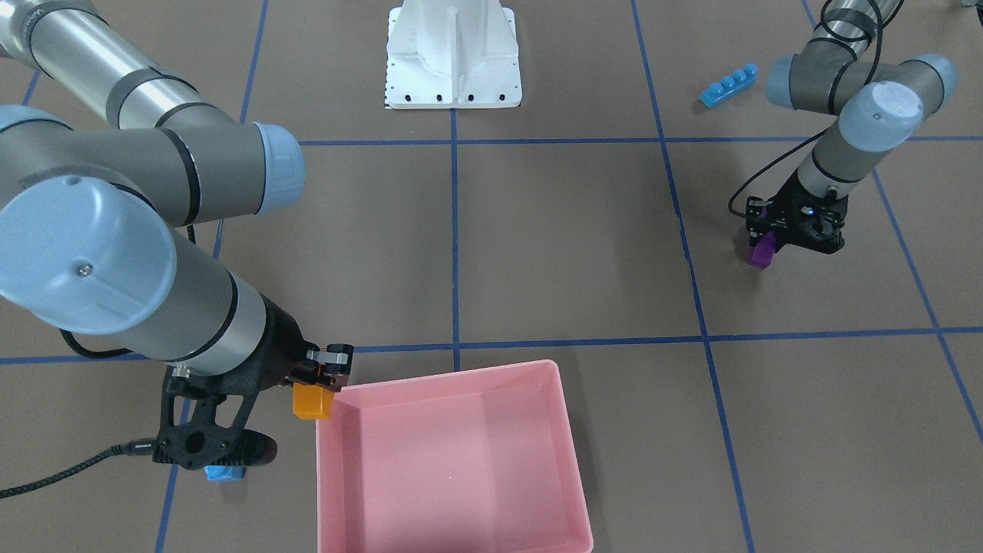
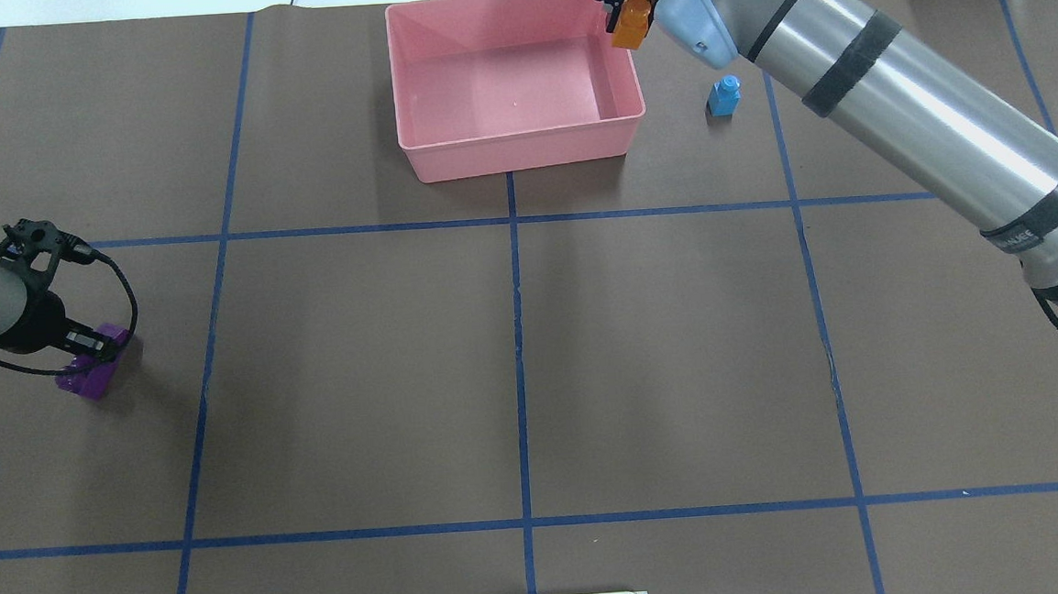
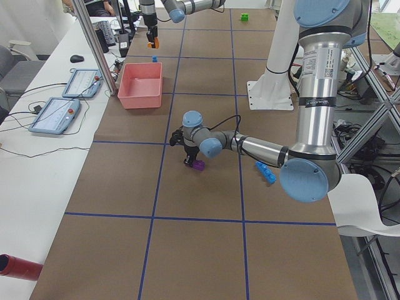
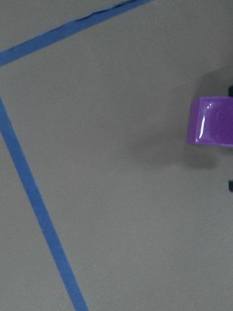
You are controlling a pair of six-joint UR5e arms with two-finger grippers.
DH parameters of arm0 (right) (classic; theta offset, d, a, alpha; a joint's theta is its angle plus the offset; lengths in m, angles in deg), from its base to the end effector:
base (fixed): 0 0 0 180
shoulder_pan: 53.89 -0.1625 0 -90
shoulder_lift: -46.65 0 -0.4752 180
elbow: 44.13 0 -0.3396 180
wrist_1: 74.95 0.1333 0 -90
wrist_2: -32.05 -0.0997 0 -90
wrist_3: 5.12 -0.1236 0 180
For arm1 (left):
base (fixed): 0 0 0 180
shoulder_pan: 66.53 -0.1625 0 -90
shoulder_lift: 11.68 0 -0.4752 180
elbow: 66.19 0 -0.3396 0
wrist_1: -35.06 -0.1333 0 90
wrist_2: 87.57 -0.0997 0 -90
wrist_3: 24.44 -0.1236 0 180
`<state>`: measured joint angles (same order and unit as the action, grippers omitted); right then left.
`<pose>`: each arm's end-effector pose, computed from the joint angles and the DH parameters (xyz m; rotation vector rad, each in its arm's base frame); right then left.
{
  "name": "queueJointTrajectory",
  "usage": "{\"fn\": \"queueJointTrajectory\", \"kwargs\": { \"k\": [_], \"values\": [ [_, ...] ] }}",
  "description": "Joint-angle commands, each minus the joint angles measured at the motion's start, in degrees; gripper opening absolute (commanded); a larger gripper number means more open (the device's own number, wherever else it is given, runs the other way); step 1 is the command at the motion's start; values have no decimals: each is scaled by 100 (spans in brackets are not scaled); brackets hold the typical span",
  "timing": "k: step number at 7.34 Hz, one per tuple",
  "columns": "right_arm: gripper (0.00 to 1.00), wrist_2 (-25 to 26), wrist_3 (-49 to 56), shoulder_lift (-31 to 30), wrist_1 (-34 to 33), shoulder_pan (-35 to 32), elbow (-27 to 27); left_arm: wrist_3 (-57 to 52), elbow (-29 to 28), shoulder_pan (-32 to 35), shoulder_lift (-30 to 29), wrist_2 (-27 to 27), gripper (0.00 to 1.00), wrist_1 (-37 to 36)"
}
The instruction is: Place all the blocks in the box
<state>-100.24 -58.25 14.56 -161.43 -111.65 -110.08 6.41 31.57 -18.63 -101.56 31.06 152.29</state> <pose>-0.3947 -0.7198 0.2379 -0.0249 -0.9425 0.0966 0.2664 -0.4054 0.6246 0.1921 0.7464 0.3386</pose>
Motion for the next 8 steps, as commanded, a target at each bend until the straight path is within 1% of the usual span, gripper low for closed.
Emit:
{"fn": "queueJointTrajectory", "kwargs": {
  "k": [1, 2, 3, 4, 5, 6, 7, 8],
  "values": [
    [0, 237, -224, 281, 693, 134, 670, 18, 295, 0, 303, 20, 0, -42],
    [0, 325, -224, 308, 798, 212, 688, 18, 488, 9, 392, 359, 0, -129],
    [0, 483, -233, 360, 1078, 326, 828, 26, 699, 43, 427, 598, 0, -260],
    [71, 658, -241, 378, 1281, 380, 899, 27, 927, 79, 428, 652, 0, -514],
    [100, 790, -250, 378, 1326, 398, 908, 27, 1278, 88, 332, 662, 0, -960],
    [100, 800, -172, 352, 1318, 363, 899, 70, 1525, 201, -165, 792, 0, -1591],
    [100, 801, -32, 352, 1309, 310, 882, 79, 1501, 585, -1110, 1011, 0, -2407],
    [100, 679, 352, 308, 1240, 84, 830, 158, 1431, 885, -1981, 1387, 0, -3241]
  ]
}}
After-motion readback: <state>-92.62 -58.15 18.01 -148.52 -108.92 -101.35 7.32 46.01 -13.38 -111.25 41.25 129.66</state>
